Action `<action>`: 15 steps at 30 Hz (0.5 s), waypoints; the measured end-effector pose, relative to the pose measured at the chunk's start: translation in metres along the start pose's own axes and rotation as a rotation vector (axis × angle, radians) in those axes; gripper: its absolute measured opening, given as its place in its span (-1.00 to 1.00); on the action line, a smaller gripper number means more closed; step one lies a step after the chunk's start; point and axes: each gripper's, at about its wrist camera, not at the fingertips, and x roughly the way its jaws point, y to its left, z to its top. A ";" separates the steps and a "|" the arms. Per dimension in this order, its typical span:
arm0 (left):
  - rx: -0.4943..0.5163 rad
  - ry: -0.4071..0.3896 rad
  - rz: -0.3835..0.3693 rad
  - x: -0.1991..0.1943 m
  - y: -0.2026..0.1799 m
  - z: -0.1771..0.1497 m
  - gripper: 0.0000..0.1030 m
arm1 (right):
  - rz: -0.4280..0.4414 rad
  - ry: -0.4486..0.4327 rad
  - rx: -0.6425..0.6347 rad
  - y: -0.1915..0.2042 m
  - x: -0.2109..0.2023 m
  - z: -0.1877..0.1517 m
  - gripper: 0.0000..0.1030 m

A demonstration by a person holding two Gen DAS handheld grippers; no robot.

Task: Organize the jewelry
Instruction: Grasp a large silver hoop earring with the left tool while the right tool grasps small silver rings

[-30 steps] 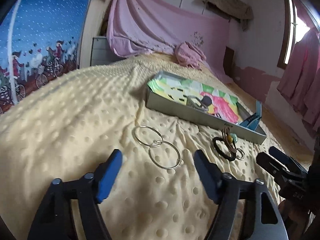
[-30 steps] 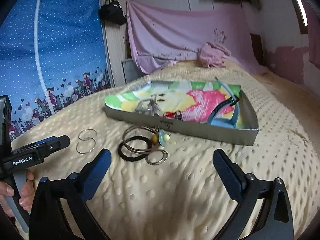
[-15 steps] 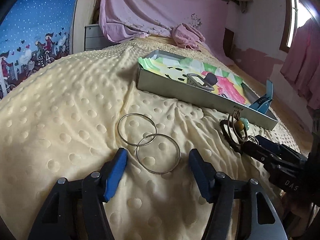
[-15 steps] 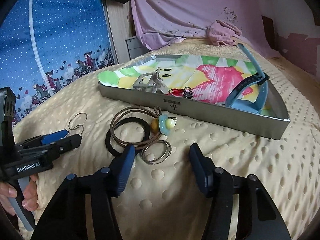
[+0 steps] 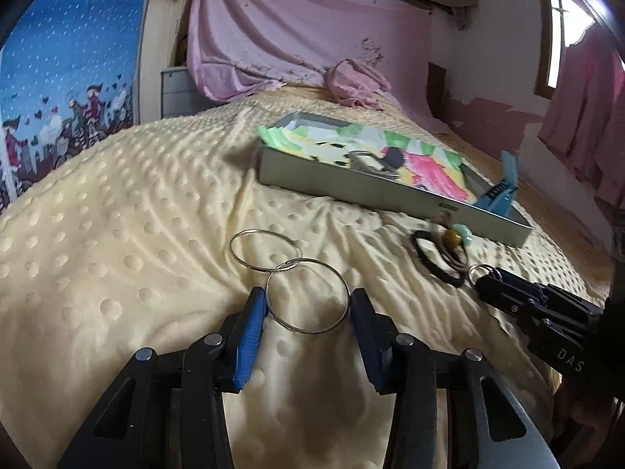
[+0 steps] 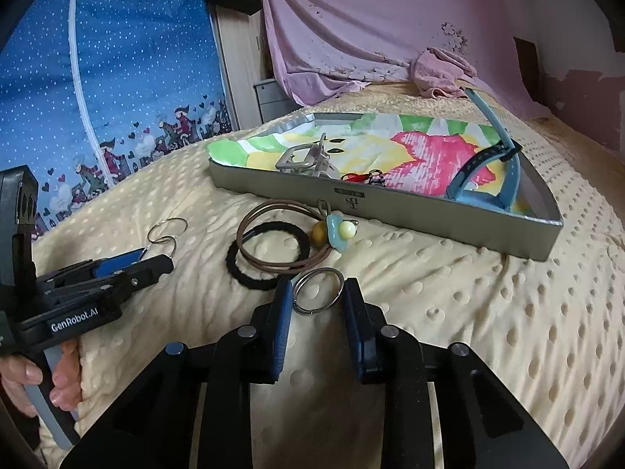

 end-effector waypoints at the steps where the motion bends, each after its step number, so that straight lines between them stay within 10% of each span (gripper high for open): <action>1: 0.012 -0.004 -0.007 -0.002 -0.003 -0.001 -0.19 | 0.003 -0.006 0.006 0.000 -0.003 -0.002 -0.54; 15: 0.098 -0.030 -0.052 -0.045 -0.035 -0.020 -0.20 | 0.032 -0.131 0.021 0.001 -0.038 -0.012 -0.54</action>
